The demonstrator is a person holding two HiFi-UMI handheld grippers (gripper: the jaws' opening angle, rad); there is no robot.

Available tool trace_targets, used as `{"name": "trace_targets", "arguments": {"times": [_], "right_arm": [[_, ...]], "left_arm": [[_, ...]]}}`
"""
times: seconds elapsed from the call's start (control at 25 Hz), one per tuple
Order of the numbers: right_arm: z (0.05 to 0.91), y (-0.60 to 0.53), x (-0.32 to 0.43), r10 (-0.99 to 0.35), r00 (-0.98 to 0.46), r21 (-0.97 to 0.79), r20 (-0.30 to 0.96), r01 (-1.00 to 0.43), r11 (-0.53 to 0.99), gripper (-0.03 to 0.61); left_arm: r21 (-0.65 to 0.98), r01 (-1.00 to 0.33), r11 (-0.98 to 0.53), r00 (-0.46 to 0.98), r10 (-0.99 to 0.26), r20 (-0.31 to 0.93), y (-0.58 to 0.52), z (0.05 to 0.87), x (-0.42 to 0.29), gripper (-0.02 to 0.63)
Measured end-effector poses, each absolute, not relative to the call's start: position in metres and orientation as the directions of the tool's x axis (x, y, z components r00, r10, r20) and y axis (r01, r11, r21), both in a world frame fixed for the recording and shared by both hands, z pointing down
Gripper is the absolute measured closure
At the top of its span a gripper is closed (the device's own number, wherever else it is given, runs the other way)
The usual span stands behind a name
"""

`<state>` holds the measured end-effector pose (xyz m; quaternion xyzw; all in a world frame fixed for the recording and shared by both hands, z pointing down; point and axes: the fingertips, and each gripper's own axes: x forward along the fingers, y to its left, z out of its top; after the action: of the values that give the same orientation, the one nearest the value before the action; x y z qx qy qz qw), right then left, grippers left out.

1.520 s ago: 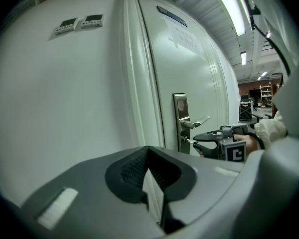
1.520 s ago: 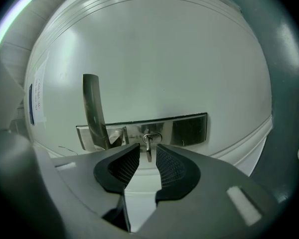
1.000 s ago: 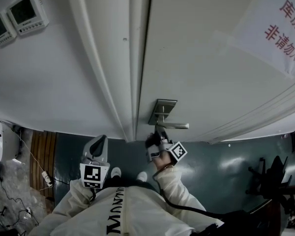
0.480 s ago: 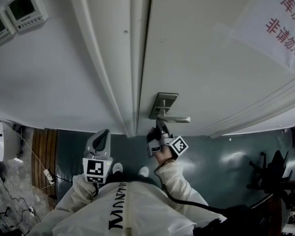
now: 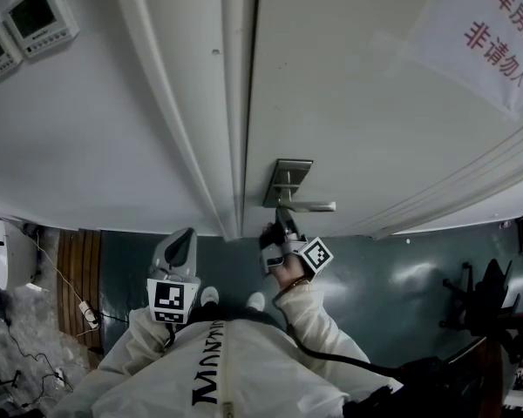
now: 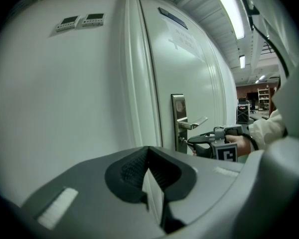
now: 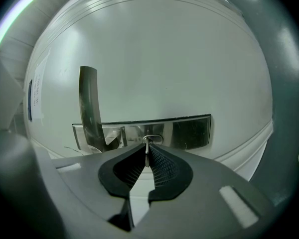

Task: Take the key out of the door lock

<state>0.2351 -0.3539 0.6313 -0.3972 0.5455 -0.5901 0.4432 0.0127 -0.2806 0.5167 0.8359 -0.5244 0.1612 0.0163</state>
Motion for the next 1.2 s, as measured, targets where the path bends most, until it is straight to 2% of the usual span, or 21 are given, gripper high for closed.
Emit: {"name": "trace_targets", "arguments": {"times": [0.4,0.92,1.2], "right_arm": [[0.636,-0.309,0.233,-0.954,-0.299,-0.995,-0.025,0.098,-0.005,0.557],[0.630,-0.277,0.244,-0.956,-0.291,-0.998,-0.027,0.059,0.010,0.555],[0.616,-0.271,0.241,-0.947,-0.321,-0.993,0.002,-0.110,0.035,0.555]], "left_arm": [[-0.140,-0.880,-0.455,0.402,-0.867,0.294,-0.278,0.520,0.008,0.614],[-0.139,-0.845,-0.516,0.467,-0.840,0.277,-0.276,0.519,0.036,0.614],[-0.131,-0.842,-0.523,0.477,-0.836,0.269,-0.277,0.519,0.037,0.614]]}}
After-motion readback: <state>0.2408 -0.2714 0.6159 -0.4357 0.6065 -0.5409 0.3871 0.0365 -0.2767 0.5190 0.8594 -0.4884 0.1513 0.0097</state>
